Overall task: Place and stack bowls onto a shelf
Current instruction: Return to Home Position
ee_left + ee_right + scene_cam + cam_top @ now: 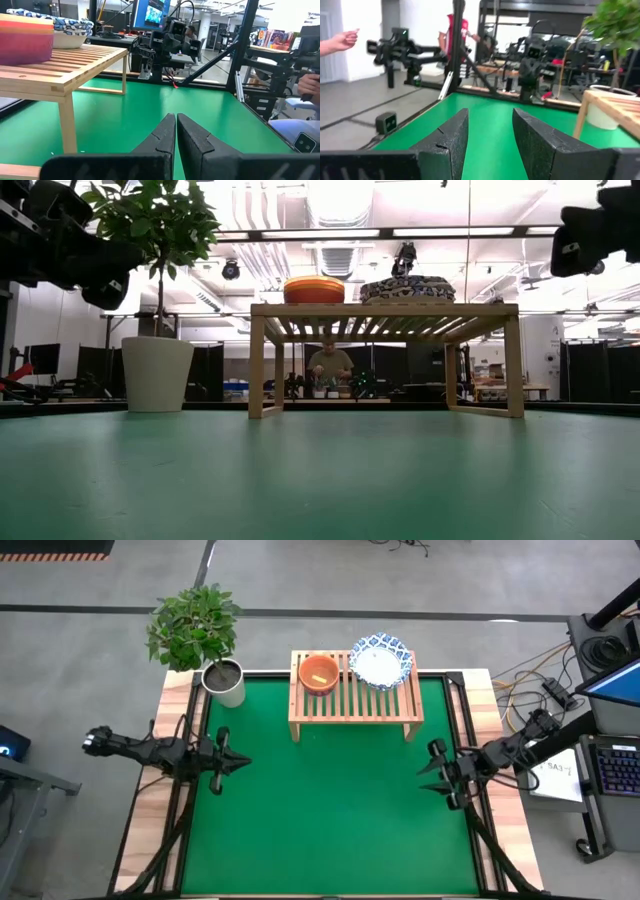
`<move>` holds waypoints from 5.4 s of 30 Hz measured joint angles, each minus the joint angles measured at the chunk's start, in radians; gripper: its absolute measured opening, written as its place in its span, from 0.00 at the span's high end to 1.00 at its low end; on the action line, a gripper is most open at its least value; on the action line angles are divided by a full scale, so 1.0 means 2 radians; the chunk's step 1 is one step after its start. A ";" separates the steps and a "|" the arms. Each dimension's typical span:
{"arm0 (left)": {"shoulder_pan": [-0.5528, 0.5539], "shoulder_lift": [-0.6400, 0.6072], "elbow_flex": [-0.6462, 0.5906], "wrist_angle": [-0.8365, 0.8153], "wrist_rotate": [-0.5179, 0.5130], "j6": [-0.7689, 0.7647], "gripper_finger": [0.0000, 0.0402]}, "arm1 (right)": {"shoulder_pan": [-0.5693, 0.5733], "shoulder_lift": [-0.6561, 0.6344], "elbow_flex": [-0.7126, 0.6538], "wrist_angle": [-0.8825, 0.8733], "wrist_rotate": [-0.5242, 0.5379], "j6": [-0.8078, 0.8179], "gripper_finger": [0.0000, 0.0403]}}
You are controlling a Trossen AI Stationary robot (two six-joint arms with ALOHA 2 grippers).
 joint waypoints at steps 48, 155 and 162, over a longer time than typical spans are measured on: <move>0.000 0.009 0.001 0.001 0.000 0.000 1.00 | 0.000 0.023 -0.001 -0.032 0.000 0.065 0.64; 0.000 0.009 0.001 0.001 0.000 0.000 1.00 | 0.000 0.023 0.000 -0.031 0.000 0.065 0.64; 0.000 0.009 0.001 0.001 0.000 0.000 1.00 | 0.000 0.023 0.000 -0.031 0.000 0.065 0.64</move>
